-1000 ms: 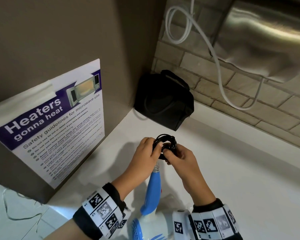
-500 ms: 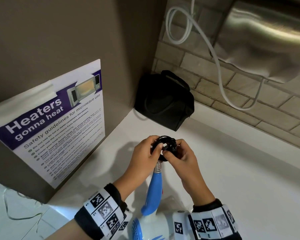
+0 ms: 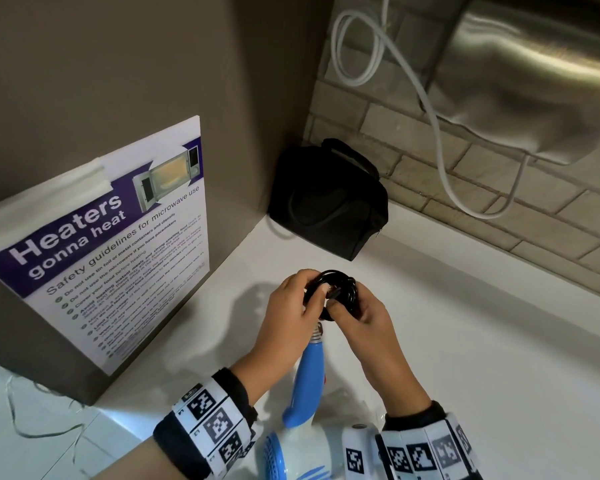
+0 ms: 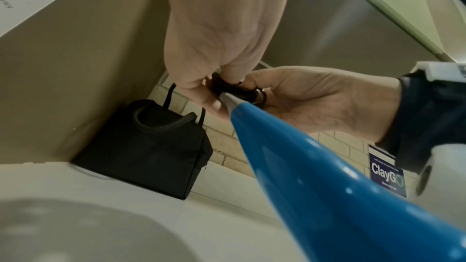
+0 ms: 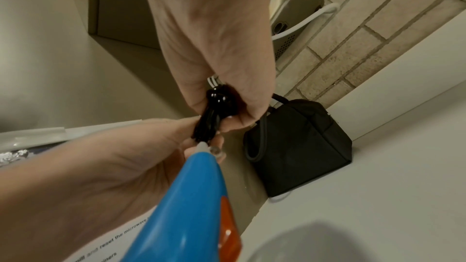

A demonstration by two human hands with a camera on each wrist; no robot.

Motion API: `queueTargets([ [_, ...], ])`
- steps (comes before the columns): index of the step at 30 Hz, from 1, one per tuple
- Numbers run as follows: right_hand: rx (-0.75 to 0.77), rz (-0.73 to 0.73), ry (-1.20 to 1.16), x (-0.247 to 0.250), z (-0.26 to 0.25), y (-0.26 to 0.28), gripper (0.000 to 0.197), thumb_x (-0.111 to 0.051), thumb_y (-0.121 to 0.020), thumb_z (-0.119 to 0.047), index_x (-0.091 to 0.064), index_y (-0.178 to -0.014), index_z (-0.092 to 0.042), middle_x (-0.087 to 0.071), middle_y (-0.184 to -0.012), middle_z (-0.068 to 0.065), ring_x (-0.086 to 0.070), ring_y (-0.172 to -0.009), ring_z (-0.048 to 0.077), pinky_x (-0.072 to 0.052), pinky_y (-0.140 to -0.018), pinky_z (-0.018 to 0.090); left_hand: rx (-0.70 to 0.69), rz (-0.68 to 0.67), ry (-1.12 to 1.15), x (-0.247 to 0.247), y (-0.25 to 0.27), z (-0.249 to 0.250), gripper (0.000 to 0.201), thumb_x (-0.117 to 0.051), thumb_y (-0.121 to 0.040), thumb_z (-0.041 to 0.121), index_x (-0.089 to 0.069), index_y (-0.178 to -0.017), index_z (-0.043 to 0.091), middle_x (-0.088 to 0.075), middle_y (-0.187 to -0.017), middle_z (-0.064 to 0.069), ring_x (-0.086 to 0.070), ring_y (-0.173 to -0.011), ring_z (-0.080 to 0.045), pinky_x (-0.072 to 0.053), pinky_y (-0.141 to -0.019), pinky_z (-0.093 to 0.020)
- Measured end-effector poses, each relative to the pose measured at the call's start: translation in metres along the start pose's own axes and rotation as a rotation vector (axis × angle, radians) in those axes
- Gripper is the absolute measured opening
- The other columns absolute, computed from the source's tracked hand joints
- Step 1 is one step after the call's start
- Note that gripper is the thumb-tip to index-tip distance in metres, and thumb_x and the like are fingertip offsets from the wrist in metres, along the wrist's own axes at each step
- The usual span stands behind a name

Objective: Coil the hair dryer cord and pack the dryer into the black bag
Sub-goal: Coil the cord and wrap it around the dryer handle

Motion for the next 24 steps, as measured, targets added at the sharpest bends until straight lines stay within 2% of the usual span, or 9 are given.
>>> queueTargets([
  [3, 0.036, -0.012, 0.042, 0.004, -0.005, 0.0, 0.016, -0.063, -0.086, -0.009, -0.067, -0.097, -0.02, -0.07, -0.09, 0.01, -0.066, -0.088, 0.028, -0.055, -0.085, 0.043, 0.034, 0.007, 0.03, 0.001, 0.0, -0.004, 0.012, -0.056, -0.094, 0.023, -0.06, -0.102, 0.015, -0.067, -0.094, 0.002, -0.065, -0.086, -0.007, -0.048, -0.07, -0.009],
  [7, 0.056, -0.074, 0.104, 0.008, -0.01, 0.0, 0.008, -0.066, -0.082, -0.016, -0.066, -0.089, -0.019, -0.066, -0.083, 0.014, -0.061, -0.08, 0.033, -0.052, -0.075, 0.042, 0.085, -0.021, 0.098, 0.0, -0.002, -0.006, 0.011, -0.06, -0.091, 0.022, -0.064, -0.1, 0.015, -0.07, -0.09, 0.003, -0.066, -0.083, -0.008, -0.052, -0.071, -0.016],
  [11, 0.087, -0.119, 0.197, 0.014, -0.012, 0.0, 0.007, -0.069, -0.083, -0.015, -0.062, -0.083, -0.013, -0.057, -0.07, 0.006, -0.049, -0.064, 0.011, -0.042, -0.062, 0.027, 0.098, -0.053, 0.138, 0.001, -0.003, -0.004, 0.011, -0.064, -0.088, 0.018, -0.069, -0.098, 0.017, -0.072, -0.09, 0.006, -0.064, -0.083, -0.003, -0.051, -0.072, -0.012],
  [13, 0.111, -0.162, 0.241, 0.014, -0.014, 0.0, 0.006, -0.07, -0.083, -0.016, -0.063, -0.084, -0.016, -0.059, -0.071, 0.006, -0.049, -0.065, 0.01, -0.042, -0.063, 0.028, 0.135, -0.081, 0.18, 0.0, -0.003, -0.008, 0.012, -0.066, -0.087, 0.016, -0.07, -0.098, 0.018, -0.073, -0.09, 0.006, -0.066, -0.082, -0.004, -0.052, -0.074, -0.013],
  [16, 0.111, -0.184, 0.198, 0.015, -0.013, 0.0, 0.011, -0.072, -0.082, -0.017, -0.066, -0.092, -0.017, -0.065, -0.081, 0.011, -0.057, -0.073, 0.024, -0.049, -0.07, 0.041, 0.252, -0.136, 0.298, -0.004, -0.004, -0.017, 0.013, -0.066, -0.087, 0.017, -0.072, -0.098, 0.018, -0.075, -0.09, -0.001, -0.071, -0.083, -0.013, -0.058, -0.073, -0.026],
  [17, 0.097, -0.176, 0.151, 0.015, -0.011, 0.0, 0.017, -0.073, -0.081, -0.017, -0.066, -0.097, -0.018, -0.067, -0.085, 0.011, -0.061, -0.079, 0.027, -0.051, -0.074, 0.042, 0.302, -0.147, 0.348, -0.005, -0.003, -0.019, 0.013, -0.066, -0.088, 0.017, -0.072, -0.099, 0.019, -0.075, -0.091, -0.004, -0.072, -0.084, -0.016, -0.058, -0.07, -0.028],
  [20, 0.058, -0.146, 0.02, 0.015, -0.009, 0.0, 0.038, -0.074, -0.08, -0.012, -0.057, -0.112, -0.025, -0.069, -0.088, 0.011, -0.066, -0.086, 0.029, -0.056, -0.08, 0.034, 0.38, -0.161, 0.433, -0.005, 0.0, -0.02, 0.015, -0.063, -0.09, 0.017, -0.072, -0.102, 0.018, -0.074, -0.095, -0.008, -0.073, -0.081, -0.016, -0.055, -0.061, -0.021],
  [22, 0.04, -0.144, -0.014, 0.015, -0.008, 0.0, 0.032, -0.071, -0.082, -0.009, -0.056, -0.108, -0.02, -0.071, -0.09, 0.009, -0.068, -0.086, 0.024, -0.056, -0.078, 0.029, 0.399, -0.199, 0.446, -0.006, -0.001, -0.021, 0.017, -0.062, -0.091, 0.017, -0.072, -0.105, 0.018, -0.074, -0.097, -0.009, -0.073, -0.085, -0.017, -0.056, -0.064, -0.022],
  [24, 0.038, -0.163, -0.026, 0.016, -0.008, 0.001, 0.021, -0.07, -0.083, -0.007, -0.058, -0.1, -0.013, -0.071, -0.091, 0.007, -0.067, -0.085, 0.017, -0.053, -0.075, 0.024, 0.409, -0.3, 0.502, -0.011, 0.001, -0.021, 0.022, -0.06, -0.092, 0.019, -0.07, -0.112, 0.016, -0.073, -0.103, -0.01, -0.072, -0.093, -0.02, -0.058, -0.074, -0.03],
])
Point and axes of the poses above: each hand's wrist, its own y-axis away from the middle knuckle, its own x-axis out of the back of the hand, z = x × y, the point moved 8 cm from there along -y, towards the middle knuckle
